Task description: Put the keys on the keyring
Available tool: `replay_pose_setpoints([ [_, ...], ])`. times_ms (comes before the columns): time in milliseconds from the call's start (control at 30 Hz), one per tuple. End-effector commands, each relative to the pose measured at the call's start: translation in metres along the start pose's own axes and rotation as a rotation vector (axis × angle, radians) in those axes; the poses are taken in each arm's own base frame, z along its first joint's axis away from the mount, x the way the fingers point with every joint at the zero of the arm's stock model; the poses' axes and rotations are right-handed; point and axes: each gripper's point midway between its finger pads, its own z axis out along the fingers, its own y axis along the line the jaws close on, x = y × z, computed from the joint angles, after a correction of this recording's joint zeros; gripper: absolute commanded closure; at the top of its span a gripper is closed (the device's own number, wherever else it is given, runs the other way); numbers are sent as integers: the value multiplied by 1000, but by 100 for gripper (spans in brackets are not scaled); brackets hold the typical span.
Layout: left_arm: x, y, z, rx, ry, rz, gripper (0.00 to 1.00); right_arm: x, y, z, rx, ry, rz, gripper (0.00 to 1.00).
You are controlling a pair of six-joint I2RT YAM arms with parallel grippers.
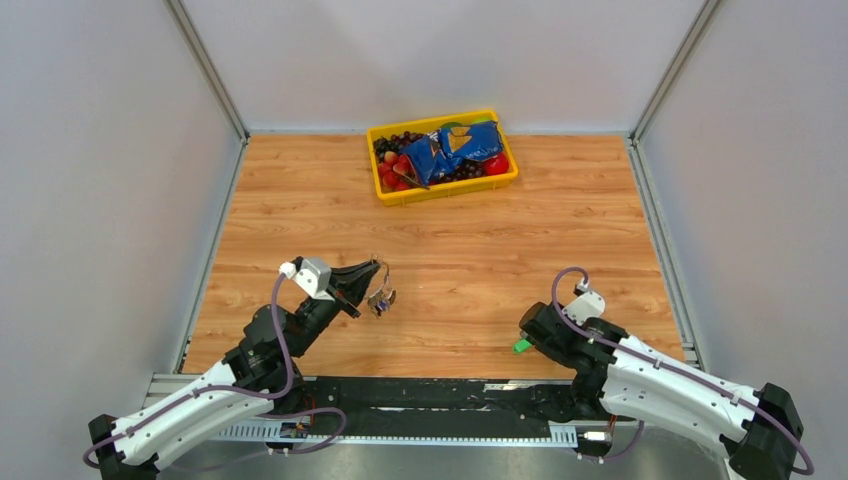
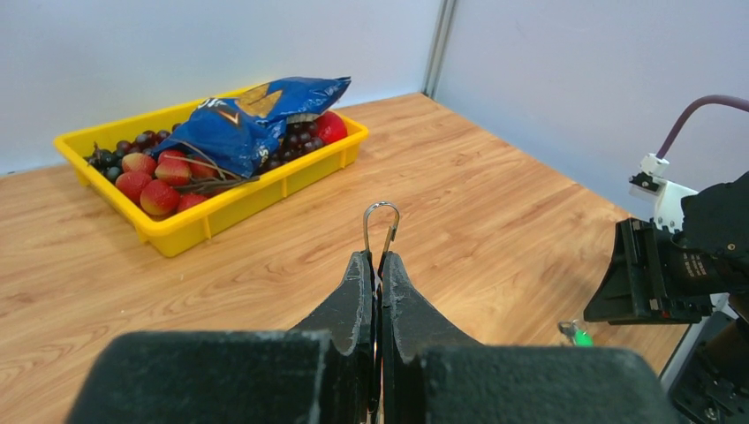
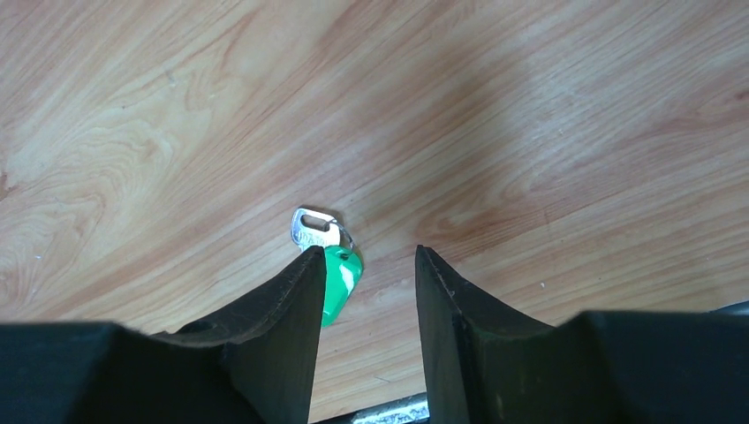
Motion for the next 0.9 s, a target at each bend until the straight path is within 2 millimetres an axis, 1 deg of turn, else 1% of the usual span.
replay_pose_setpoints([
  [0, -20, -5, 3, 18, -54, -22, 99, -7, 11, 5, -40, -48, 46, 56],
  [167, -19, -6, 4, 23, -50, -21, 100, -7, 21, 8, -72, -55, 17, 58],
  [267, -18, -6, 4, 23, -48, -21, 100, -7, 24, 11, -80, -57, 1, 60],
  [567, -17, -7, 5, 26, -43, -20, 100, 1, 20, 17, -82, -39, -21, 70],
  [867, -17, -7, 5, 28, -43, -20, 100, 7, 18, 19, -86, -18, -26, 79],
])
